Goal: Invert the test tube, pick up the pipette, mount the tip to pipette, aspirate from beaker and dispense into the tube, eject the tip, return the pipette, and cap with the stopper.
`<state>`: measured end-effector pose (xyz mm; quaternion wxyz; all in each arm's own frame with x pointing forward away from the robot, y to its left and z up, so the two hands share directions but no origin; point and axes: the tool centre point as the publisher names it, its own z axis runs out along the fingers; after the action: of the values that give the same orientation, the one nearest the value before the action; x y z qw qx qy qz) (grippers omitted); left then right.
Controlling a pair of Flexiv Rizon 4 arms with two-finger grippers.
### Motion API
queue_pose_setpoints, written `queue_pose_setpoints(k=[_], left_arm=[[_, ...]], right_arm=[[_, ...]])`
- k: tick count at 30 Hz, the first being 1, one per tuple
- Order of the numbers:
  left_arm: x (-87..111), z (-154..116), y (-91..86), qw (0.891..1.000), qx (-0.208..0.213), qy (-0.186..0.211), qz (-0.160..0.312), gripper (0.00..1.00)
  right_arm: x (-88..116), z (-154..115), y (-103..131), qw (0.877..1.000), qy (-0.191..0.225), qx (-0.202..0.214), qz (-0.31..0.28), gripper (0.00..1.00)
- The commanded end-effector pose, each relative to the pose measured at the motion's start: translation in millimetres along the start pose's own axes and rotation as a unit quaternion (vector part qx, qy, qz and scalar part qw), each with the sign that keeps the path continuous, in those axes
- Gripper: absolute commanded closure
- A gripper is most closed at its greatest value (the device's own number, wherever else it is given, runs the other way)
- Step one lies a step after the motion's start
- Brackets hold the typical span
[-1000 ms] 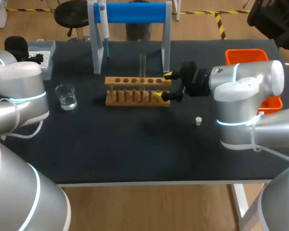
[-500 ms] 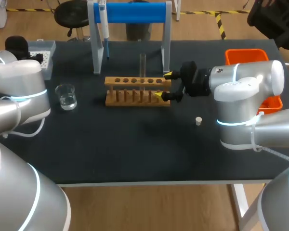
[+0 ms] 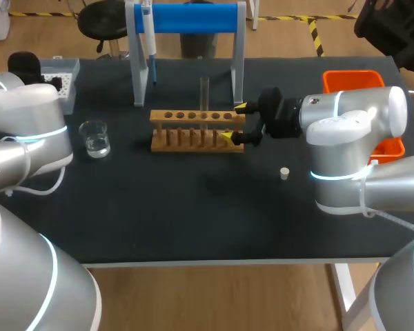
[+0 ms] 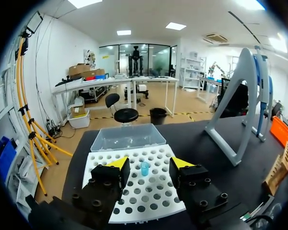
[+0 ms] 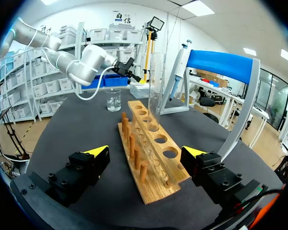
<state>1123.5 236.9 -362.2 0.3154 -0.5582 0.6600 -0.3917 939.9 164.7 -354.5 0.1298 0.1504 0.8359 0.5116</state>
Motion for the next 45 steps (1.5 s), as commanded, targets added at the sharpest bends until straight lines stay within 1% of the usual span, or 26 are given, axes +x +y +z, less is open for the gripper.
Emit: queue_pose_setpoints(k=[1, 15, 18, 20, 45], left_arm=[[-2.0, 1.9, -0.9, 1.000, -0.003, 0.001, 0.001, 0.50], [-4.1, 2.4, -0.2, 1.000, -0.005, 0.002, 0.002, 0.51], [-4.5, 2.4, -0.4, 1.000, -0.005, 0.002, 0.003, 0.56], [-4.6, 2.5, -0.5, 1.000, -0.006, 0.002, 0.003, 0.58], [-6.5, 6.4, -2.5, 1.000, -0.016, 0.007, 0.013, 0.61]], right_arm=[[-0.2, -0.1, -1.0, 1.000, 0.000, -0.002, 0.000, 0.00], [-0.2, -0.1, -1.0, 1.000, 0.000, -0.002, 0.000, 0.00], [-0.2, -0.1, -1.0, 1.000, 0.000, -0.002, 0.000, 0.00], [-0.2, -0.1, -1.0, 1.000, 0.000, -0.002, 0.000, 0.00], [-0.2, -0.1, -1.0, 1.000, 0.000, -0.002, 0.000, 0.00]])
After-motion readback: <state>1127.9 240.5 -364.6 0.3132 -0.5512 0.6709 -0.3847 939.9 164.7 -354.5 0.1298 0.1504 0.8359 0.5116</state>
